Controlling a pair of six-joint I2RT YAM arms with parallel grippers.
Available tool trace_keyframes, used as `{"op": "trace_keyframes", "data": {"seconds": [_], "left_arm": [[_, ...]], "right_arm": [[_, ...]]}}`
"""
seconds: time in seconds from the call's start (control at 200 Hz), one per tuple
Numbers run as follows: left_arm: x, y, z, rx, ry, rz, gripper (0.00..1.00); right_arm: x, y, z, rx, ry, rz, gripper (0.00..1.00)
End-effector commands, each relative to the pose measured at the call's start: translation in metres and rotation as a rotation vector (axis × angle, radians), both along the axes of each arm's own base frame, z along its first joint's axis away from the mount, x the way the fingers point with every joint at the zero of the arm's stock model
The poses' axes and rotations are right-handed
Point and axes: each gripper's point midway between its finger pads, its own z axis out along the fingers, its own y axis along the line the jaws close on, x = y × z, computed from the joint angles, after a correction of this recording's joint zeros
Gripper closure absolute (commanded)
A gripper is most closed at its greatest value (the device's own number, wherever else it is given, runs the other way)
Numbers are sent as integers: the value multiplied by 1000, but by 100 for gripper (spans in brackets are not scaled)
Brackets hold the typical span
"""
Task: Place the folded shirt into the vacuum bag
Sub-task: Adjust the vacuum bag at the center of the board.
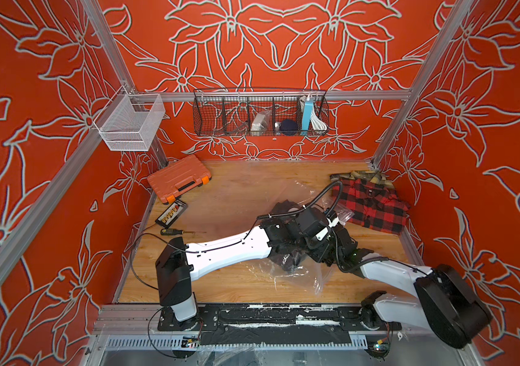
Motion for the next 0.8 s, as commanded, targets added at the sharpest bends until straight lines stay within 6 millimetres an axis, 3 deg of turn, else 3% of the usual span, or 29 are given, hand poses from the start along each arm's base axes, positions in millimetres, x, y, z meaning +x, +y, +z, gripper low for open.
{"op": "trace_keyframes", "data": {"seconds": [0.0, 0.205, 0.385, 0.62, 0.796], "left_arm": [[-20, -16, 2, -1, -2, -90, 97], [-26, -18, -5, 35, -6, -112, 97], [-14, -3, -11, 81, -37, -76, 95], [16, 19, 0, 60, -56, -4, 94], [22, 15, 11, -1, -48, -12, 94]], "right_arm": [[20, 20, 13, 101, -99, 3, 83], [49, 55, 23, 185, -169, 76, 93], [59, 70, 51, 229, -278, 137, 97], [38, 67, 61, 138, -337, 274, 100], [16, 68, 40, 117, -277, 318, 100]]}}
